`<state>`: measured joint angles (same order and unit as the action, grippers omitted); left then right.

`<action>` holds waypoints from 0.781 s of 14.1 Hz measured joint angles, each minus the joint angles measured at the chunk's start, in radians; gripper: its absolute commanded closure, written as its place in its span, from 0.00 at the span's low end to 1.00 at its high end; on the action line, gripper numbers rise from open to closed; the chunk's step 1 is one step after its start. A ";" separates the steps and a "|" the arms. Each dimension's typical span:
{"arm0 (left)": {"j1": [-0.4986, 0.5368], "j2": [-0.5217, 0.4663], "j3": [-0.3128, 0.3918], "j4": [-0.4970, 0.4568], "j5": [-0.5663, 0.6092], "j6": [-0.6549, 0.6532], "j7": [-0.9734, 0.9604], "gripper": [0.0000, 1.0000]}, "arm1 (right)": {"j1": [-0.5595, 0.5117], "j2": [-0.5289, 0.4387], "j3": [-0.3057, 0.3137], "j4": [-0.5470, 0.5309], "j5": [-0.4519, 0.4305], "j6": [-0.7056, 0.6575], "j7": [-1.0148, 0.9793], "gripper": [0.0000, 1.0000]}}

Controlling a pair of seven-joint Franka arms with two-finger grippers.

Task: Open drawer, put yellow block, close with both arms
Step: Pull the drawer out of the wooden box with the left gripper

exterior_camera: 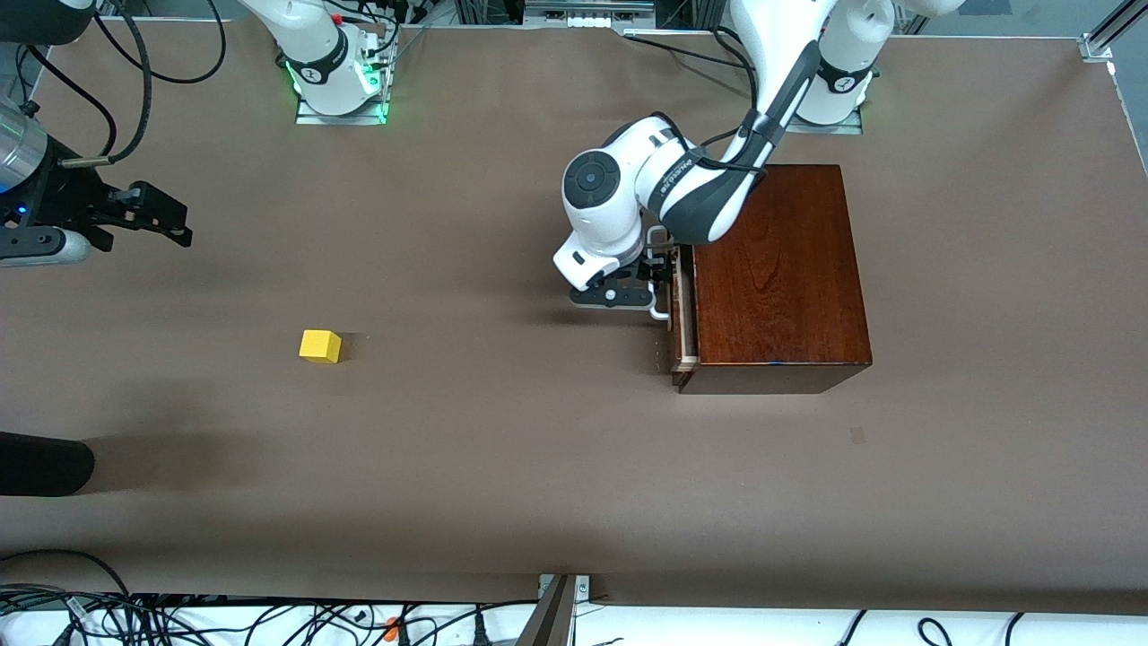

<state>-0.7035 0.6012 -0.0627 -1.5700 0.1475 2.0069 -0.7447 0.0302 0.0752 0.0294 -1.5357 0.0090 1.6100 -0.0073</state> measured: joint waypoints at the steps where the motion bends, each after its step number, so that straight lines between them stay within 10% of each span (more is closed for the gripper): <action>1: -0.003 0.003 0.000 0.006 -0.001 0.006 -0.001 0.00 | 0.000 0.000 0.000 0.000 0.000 0.000 0.000 0.00; 11: -0.034 0.033 0.010 0.051 0.000 0.028 -0.028 0.00 | 0.000 0.004 -0.003 0.000 0.000 0.000 0.000 0.00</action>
<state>-0.7378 0.6344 -0.0527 -1.5190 0.1473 2.0350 -0.7725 0.0298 0.0797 0.0269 -1.5357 0.0090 1.6103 -0.0068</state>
